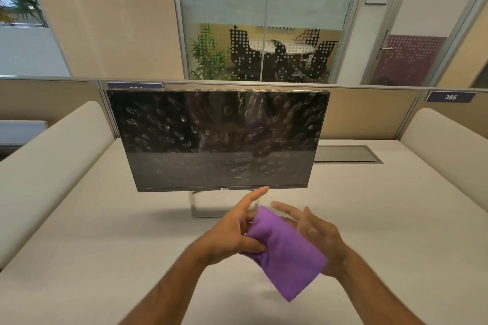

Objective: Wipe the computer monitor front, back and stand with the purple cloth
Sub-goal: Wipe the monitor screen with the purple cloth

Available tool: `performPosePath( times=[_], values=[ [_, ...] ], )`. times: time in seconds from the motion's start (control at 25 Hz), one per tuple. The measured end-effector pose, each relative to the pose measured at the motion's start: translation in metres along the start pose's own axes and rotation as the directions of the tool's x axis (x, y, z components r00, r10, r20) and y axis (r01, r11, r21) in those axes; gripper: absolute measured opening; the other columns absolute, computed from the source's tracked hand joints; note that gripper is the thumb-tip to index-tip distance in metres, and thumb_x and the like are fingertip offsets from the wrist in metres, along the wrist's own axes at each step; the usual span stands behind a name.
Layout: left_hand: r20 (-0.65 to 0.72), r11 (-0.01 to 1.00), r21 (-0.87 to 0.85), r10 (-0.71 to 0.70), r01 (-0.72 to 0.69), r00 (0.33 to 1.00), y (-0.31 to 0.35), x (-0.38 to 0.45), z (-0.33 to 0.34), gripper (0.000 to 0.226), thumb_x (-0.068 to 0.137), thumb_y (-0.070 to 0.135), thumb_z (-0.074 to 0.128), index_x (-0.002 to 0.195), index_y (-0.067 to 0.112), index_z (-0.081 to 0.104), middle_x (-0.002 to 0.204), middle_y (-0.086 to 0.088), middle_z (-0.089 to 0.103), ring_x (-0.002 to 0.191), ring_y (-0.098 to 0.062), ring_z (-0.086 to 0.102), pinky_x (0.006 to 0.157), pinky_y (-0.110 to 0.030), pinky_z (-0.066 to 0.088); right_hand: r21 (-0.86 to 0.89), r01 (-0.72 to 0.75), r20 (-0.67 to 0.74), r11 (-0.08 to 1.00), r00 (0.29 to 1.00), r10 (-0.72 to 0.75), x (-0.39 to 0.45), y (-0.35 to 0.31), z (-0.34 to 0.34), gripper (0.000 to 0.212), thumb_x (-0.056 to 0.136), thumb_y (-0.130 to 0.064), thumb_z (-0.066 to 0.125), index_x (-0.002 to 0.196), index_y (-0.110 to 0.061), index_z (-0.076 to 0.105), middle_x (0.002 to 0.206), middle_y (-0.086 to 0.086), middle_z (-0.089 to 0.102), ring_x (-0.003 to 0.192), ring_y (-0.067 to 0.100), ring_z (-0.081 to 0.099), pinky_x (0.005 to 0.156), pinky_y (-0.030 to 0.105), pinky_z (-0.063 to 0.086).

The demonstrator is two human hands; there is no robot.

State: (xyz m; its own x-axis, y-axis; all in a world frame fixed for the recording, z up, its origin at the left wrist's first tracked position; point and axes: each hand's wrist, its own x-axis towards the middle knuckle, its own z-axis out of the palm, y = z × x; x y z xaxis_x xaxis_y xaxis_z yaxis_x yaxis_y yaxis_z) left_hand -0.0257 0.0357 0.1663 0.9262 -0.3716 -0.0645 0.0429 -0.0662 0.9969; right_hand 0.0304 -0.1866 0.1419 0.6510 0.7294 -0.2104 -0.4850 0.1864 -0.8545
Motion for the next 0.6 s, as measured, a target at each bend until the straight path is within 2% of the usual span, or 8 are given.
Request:
performPosePath(
  times=[0.12, 0.24, 0.32, 0.4, 0.44, 0.48, 0.56, 0.6],
  values=[
    [-0.049, 0.980, 0.187, 0.075, -0.064, 0.996, 0.012, 0.004, 0.000, 0.098, 0.074, -0.012, 0.072, 0.146, 0.042, 0.033, 0.106, -0.012, 0.067, 0.097, -0.033, 0.067, 0.080, -0.049, 0.059, 0.087, -0.044, 0.185, 0.995, 0.982, 0.028, 0.004, 0.017, 0.017, 0.080, 0.087, -0.047, 0.069, 0.152, -0.015, 0.033, 0.146, 0.025, 0.042, 0.129, 0.045, 0.040, 0.108, 0.068, 0.029],
    [-0.102, 0.916, 0.387, 0.157, -0.106, 0.982, 0.018, 0.008, -0.003, 0.090, 0.076, -0.005, 0.076, 0.140, 0.046, 0.040, 0.108, -0.001, 0.065, 0.103, -0.023, 0.065, 0.088, -0.036, 0.058, 0.175, -0.030, 0.247, 0.984, 0.969, -0.014, 0.003, 0.032, 0.032, 0.087, 0.084, -0.041, 0.073, 0.151, -0.006, 0.029, 0.145, 0.025, 0.039, 0.131, 0.048, 0.037, 0.106, 0.071, 0.029],
    [-0.089, 0.834, 0.541, 0.182, -0.106, 0.979, 0.021, 0.010, -0.006, 0.082, 0.079, 0.002, 0.076, 0.136, 0.051, 0.042, 0.118, 0.006, 0.061, 0.112, -0.017, 0.059, 0.095, -0.031, 0.055, 0.111, 0.038, 0.114, 0.993, 0.992, -0.051, 0.000, 0.031, 0.048, 0.092, 0.071, -0.040, 0.084, 0.146, -0.009, 0.040, 0.136, 0.022, 0.052, 0.119, 0.045, 0.052, 0.096, 0.063, 0.044],
    [-0.066, 0.711, 0.688, 0.261, -0.146, 0.963, 0.024, 0.010, -0.010, 0.078, 0.084, 0.009, 0.075, 0.138, 0.051, 0.038, 0.124, 0.011, 0.058, 0.116, -0.011, 0.053, 0.099, -0.030, 0.052, -0.028, 0.084, -0.098, 0.996, 0.991, -0.087, -0.001, 0.030, 0.058, 0.099, 0.050, -0.043, 0.092, 0.136, -0.022, 0.050, 0.122, 0.013, 0.064, 0.102, 0.034, 0.064, 0.082, 0.047, 0.054],
    [-0.058, 0.640, 0.745, 0.345, -0.189, 0.937, 0.026, 0.009, -0.015, 0.075, 0.084, 0.014, 0.075, 0.140, 0.048, 0.038, 0.123, 0.015, 0.059, 0.116, -0.008, 0.051, 0.099, -0.029, 0.050, -0.095, 0.132, -0.203, 0.987, 0.968, -0.149, -0.001, 0.029, 0.060, 0.097, 0.046, -0.043, 0.093, 0.132, -0.030, 0.051, 0.121, 0.008, 0.065, 0.099, 0.029, 0.065, 0.078, 0.041, 0.055],
    [-0.068, 0.577, 0.782, 0.452, -0.234, 0.889, 0.029, 0.007, -0.021, 0.071, 0.083, 0.018, 0.076, 0.141, 0.042, 0.042, 0.120, 0.017, 0.061, 0.114, -0.006, 0.052, 0.099, -0.029, 0.048, -0.170, 0.195, -0.288, 0.966, 0.928, -0.238, 0.000, 0.027, 0.061, 0.089, 0.050, -0.040, 0.091, 0.129, -0.037, 0.050, 0.122, 0.005, 0.062, 0.098, 0.026, 0.065, 0.074, 0.038, 0.056],
    [-0.173, 0.509, 0.820, 0.655, -0.261, 0.735, 0.035, 0.004, -0.043, 0.062, 0.079, 0.021, 0.078, 0.135, 0.029, 0.053, 0.111, 0.016, 0.066, 0.107, -0.005, 0.057, 0.094, -0.031, 0.049, -0.358, 0.323, -0.380, 0.876, 0.807, -0.453, 0.006, 0.019, 0.058, 0.069, 0.069, -0.033, 0.086, 0.124, -0.044, 0.046, 0.122, -0.001, 0.056, 0.097, 0.022, 0.064, 0.069, 0.032, 0.057],
    [-0.255, 0.503, 0.830, 0.727, -0.242, 0.638, 0.041, 0.002, -0.055, 0.056, 0.077, 0.020, 0.078, 0.130, 0.024, 0.059, 0.107, 0.013, 0.068, 0.103, -0.006, 0.059, 0.092, -0.031, 0.050, -0.488, 0.362, -0.373, 0.794, 0.735, -0.566, 0.009, 0.014, 0.055, 0.062, 0.076, -0.033, 0.081, 0.124, -0.046, 0.043, 0.122, -0.004, 0.053, 0.099, 0.019, 0.062, 0.070, 0.028, 0.056]
  ],
)
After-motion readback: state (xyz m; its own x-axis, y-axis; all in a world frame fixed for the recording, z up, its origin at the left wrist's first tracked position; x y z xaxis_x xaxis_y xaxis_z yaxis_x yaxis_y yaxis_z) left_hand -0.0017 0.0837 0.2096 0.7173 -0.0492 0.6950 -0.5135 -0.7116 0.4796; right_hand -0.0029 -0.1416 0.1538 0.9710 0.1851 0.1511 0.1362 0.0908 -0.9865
